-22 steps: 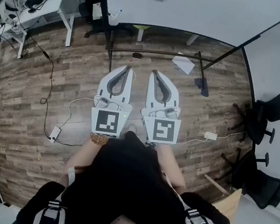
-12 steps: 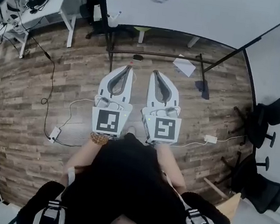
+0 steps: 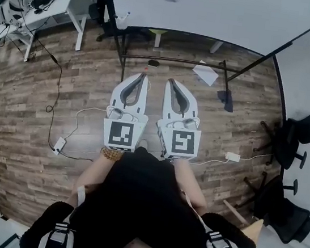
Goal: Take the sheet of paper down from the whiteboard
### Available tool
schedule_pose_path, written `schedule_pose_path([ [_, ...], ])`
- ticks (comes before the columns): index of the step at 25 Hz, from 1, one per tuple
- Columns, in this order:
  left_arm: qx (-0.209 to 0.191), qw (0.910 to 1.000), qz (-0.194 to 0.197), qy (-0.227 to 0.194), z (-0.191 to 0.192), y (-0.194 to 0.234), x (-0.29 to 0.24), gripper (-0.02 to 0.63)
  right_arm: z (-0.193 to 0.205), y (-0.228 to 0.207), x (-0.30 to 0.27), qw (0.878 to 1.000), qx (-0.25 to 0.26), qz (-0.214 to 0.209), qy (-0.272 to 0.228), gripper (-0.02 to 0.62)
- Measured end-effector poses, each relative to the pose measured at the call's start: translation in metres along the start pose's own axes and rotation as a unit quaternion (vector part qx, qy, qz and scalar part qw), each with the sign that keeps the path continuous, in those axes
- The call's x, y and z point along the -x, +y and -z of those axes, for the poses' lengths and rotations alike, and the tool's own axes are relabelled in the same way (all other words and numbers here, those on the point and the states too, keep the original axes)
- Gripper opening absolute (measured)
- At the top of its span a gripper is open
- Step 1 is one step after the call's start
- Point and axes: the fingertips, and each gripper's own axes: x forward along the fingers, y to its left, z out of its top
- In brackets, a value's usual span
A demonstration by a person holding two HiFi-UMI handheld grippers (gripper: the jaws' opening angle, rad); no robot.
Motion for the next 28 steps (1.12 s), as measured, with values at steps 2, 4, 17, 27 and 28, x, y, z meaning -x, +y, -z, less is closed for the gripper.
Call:
schedule_pose_path([
  [2, 0.0, 1.0, -0.004, 0.0, 0.001, -0.006, -0.002, 0.011, 0.001, -0.007, 0.001, 1.0, 0.0, -0.003, 0.0, -0.002],
  [4, -0.001, 1.0, -0.007, 0.003, 0.003, -0.01, -0.004, 0.011, 0.002, -0.011, 0.0, 1.0, 0.001, -0.009, -0.007, -0.002],
  [17, 0.013, 0.9999, 0.005, 0.003, 0.016, 0.006, -0.045, 0.011, 0.006, -0.024, -0.035, 1.0, 0.006, -0.011, -0.008, -0.002],
  [27, 0.035, 0.9988, 0.034, -0.008, 0.021, 0.04, -0.101, 0.011, 0.006, -0.034, -0.098, 1.0, 0.016, 0.004, 0.002, -0.002],
  [28, 0.036, 0.9987, 0.036, -0.007, 0.023, 0.045, -0.106, 0.011, 0.006, -0.035, -0.104, 1.0, 0.018, 0.007, 0.003, -0.002],
])
